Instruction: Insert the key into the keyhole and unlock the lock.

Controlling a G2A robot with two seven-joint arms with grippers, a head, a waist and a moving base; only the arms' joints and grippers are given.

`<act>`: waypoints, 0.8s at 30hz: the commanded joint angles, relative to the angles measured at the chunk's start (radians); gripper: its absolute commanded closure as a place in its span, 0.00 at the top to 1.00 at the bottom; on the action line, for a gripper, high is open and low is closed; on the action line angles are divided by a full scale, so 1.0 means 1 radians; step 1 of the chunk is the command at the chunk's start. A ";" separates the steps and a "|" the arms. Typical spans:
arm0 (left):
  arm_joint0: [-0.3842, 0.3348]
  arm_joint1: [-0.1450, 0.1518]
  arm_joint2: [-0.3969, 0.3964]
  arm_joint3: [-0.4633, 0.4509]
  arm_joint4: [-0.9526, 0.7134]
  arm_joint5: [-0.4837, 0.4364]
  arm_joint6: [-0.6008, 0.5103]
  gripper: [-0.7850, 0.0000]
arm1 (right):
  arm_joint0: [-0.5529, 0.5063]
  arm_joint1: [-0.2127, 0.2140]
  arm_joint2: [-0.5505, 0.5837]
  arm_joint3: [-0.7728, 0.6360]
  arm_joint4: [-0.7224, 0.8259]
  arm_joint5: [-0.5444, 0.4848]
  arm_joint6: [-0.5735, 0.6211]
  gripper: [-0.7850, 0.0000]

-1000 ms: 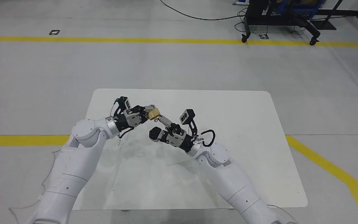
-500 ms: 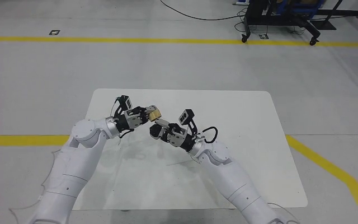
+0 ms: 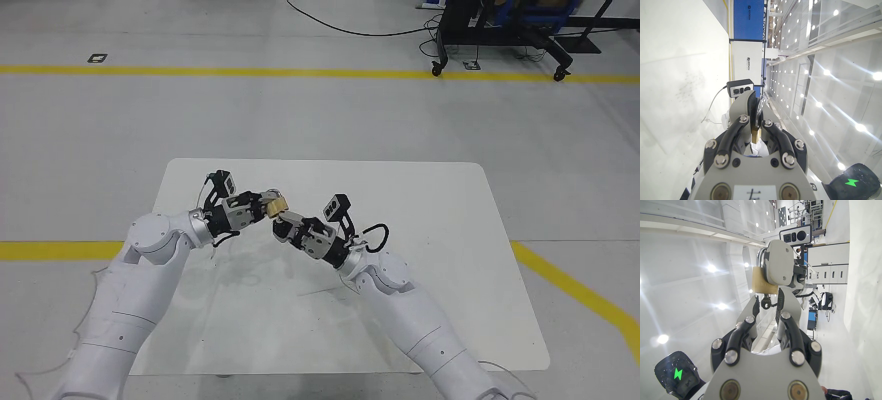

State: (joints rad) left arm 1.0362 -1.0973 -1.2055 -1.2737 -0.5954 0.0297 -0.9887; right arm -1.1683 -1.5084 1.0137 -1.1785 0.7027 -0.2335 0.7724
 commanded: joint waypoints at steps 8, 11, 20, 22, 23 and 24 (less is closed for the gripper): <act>0.003 0.000 -0.003 -0.002 0.005 -0.004 -0.001 0.00 | 0.001 0.000 0.000 0.004 0.010 -0.004 0.006 0.00; 0.003 0.000 -0.004 -0.005 0.010 -0.008 0.001 0.00 | -0.001 -0.001 -0.001 0.004 0.019 0.000 0.013 0.00; 0.014 0.003 -0.005 -0.036 0.075 -0.063 0.019 0.00 | 0.002 -0.005 0.016 0.019 0.156 0.066 0.066 0.00; 0.016 0.004 -0.004 -0.044 0.094 -0.075 0.025 0.00 | 0.005 -0.005 0.024 0.026 0.205 0.093 0.090 0.00; 0.018 0.004 -0.004 -0.049 0.098 -0.084 0.028 0.00 | 0.006 -0.006 0.029 0.031 0.231 0.109 0.103 0.00; 0.020 0.004 -0.005 -0.055 0.106 -0.096 0.031 0.00 | 0.007 -0.006 0.033 0.035 0.255 0.127 0.117 0.00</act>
State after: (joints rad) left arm 1.0544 -1.0935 -1.2095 -1.3239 -0.4957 -0.0553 -0.9605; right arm -1.1623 -1.5140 1.0436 -1.1473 0.9335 -0.1229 0.8766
